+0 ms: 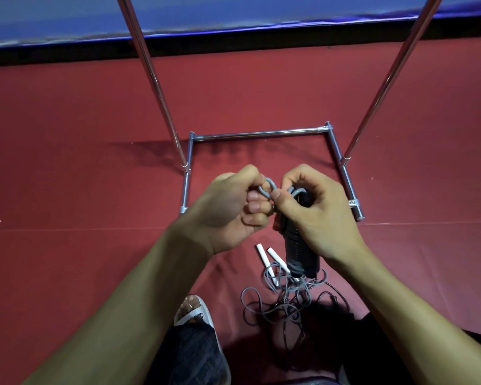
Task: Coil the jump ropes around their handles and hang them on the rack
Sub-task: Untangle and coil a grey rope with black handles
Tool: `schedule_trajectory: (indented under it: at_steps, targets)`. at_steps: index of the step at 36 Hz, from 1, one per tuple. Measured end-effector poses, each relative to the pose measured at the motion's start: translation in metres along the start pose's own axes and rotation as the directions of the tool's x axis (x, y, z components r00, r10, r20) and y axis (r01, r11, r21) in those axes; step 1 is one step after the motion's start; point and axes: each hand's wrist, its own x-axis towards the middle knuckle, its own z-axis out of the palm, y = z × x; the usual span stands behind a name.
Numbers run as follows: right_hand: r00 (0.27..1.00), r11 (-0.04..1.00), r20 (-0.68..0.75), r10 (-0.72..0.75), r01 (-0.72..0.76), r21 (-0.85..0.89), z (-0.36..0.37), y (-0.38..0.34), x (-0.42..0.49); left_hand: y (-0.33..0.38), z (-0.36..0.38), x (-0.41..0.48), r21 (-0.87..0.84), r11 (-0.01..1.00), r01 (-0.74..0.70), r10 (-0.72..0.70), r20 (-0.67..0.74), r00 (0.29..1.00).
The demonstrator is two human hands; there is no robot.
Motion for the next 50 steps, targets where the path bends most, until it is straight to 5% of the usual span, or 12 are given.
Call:
schedule_trajectory:
  at_steps: [13,19,23,34,42,50]
  targets:
    - [0.998,0.951,0.058,-0.020,0.037,-0.308,0.000,0.010,-0.003,0.005,-0.004,0.003,0.064,0.998,-0.019,0.023,-0.054,0.998]
    - [0.996,0.854,0.056,-0.068,0.088,-0.512,-0.010,0.010,-0.006,-0.004,-0.001,0.005,0.158,0.987,-0.034,0.029,0.033,0.999]
    - [0.993,0.878,0.080,-0.089,0.116,-0.465,-0.011,0.010,-0.005,-0.005,0.000,0.006,0.235,0.967,-0.094,0.074,0.091,0.993]
    - [0.992,0.830,0.017,-0.126,0.115,-0.546,-0.004,0.027,-0.008,-0.004,0.002,0.000,0.379,0.892,-0.246,0.277,-0.029,0.961]
    - [0.983,0.842,0.088,-0.162,0.185,-0.507,-0.014,0.021,-0.006,-0.004,0.003,0.004,0.443,0.856,-0.269,0.280,0.040,0.959]
    - [0.964,0.876,0.244,-0.107,0.208,-0.435,-0.014,0.012,0.002,0.010,-0.002,0.018,0.681,0.648,-0.340,0.414,0.060,0.909]
